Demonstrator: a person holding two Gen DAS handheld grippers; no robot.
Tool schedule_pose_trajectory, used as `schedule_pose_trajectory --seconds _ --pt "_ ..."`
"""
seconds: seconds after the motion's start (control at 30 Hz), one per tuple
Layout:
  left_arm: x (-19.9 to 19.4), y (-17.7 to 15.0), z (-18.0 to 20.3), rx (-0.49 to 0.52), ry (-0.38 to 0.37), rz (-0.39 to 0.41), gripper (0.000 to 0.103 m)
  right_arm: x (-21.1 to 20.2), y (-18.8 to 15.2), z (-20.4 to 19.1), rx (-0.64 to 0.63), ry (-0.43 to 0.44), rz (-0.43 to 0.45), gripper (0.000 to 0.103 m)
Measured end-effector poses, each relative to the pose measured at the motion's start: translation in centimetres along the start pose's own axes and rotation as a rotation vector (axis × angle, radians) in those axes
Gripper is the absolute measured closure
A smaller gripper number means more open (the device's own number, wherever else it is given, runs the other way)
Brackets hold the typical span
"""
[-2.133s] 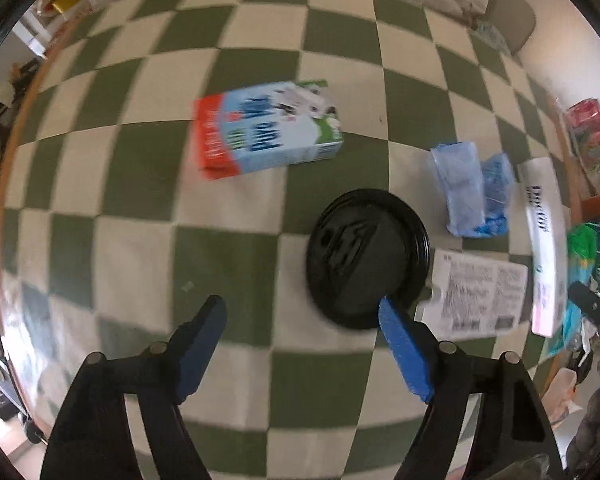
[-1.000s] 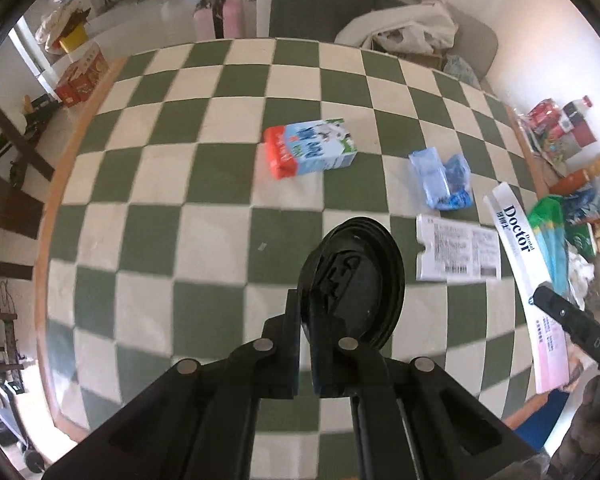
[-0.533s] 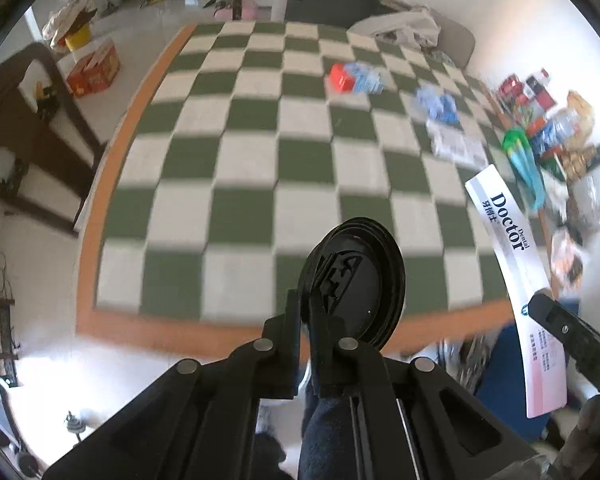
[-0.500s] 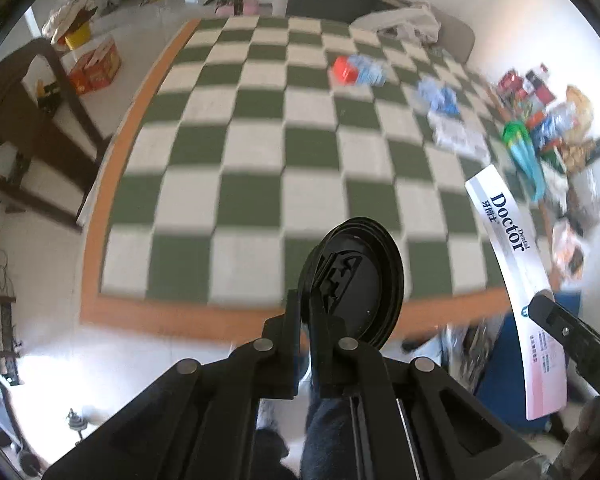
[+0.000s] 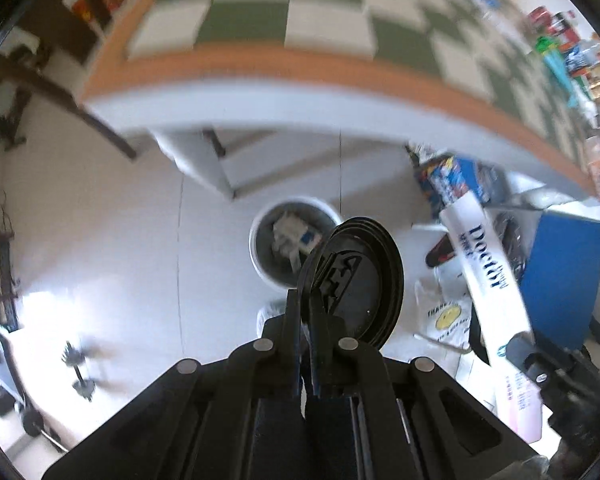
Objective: Collect trash
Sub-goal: 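Carry the black lid and toothpaste box over the bin and open both grippers, then move both tools back over the table toward the milk carton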
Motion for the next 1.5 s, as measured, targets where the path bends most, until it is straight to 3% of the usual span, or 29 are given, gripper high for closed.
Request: schedule_pose_trajectory --seconds 0.1,0.3,0.5,0.67,0.7,0.73,0.77,0.8,0.83,1.0,1.23,1.5 --pt "5.6 -0.1 -0.4 -0.004 0.004 -0.063 0.102 4.9 -1.8 1.6 0.011 -0.019 -0.07 0.051" --pt "17.3 1.5 -2.0 -0.028 0.027 -0.125 0.101 20.3 -3.1 6.0 0.077 -0.027 -0.217 0.051" --pt "27.4 3.5 -3.0 -0.001 0.019 -0.165 0.098 33.9 -1.9 8.6 0.098 -0.023 -0.282 0.051" --pt "33.1 4.1 -4.0 0.027 0.087 -0.199 0.093 43.1 -0.4 9.2 0.087 -0.022 -0.282 0.05" --pt "33.5 4.1 -4.3 0.022 0.098 -0.196 0.076 44.2 -0.4 9.2 0.092 -0.02 -0.285 0.05" --pt "33.7 4.1 -4.7 0.012 0.102 -0.189 0.041 45.3 -0.5 9.4 0.095 -0.026 -0.294 0.048" --pt "33.7 4.0 -5.1 0.0 0.104 -0.179 0.022 45.9 -0.6 9.6 0.097 -0.033 -0.299 0.043" --pt "33.6 4.0 -5.4 -0.008 0.102 -0.17 0.002 46.3 -0.7 9.9 0.1 -0.037 -0.297 0.025" --pt "33.3 3.8 -5.6 -0.016 0.1 -0.161 0.002 46.3 -0.9 10.0 0.098 -0.042 -0.289 0.012" --pt "31.8 2.7 -6.6 -0.018 0.143 -0.157 0.001 45.2 -1.3 10.9 0.055 -0.139 -0.261 0.0" --pt "28.3 2.0 -6.5 0.003 0.186 -0.095 0.002 42.2 -0.4 10.8 -0.004 -0.217 -0.237 0.0" --pt "23.1 1.0 -5.2 -0.013 0.147 -0.057 0.002 36.1 0.0 9.3 -0.018 -0.231 -0.197 0.0"
Point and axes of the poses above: each gripper's, at about its wrist camera, not at the fingertips, and x roughly the way its jaws point, z to its right, y to its top, the point moved 6 cm from there along x, roughly the way its jaws point, and after that the axes turned 2 degrees about -x, right-handed, at the moved point
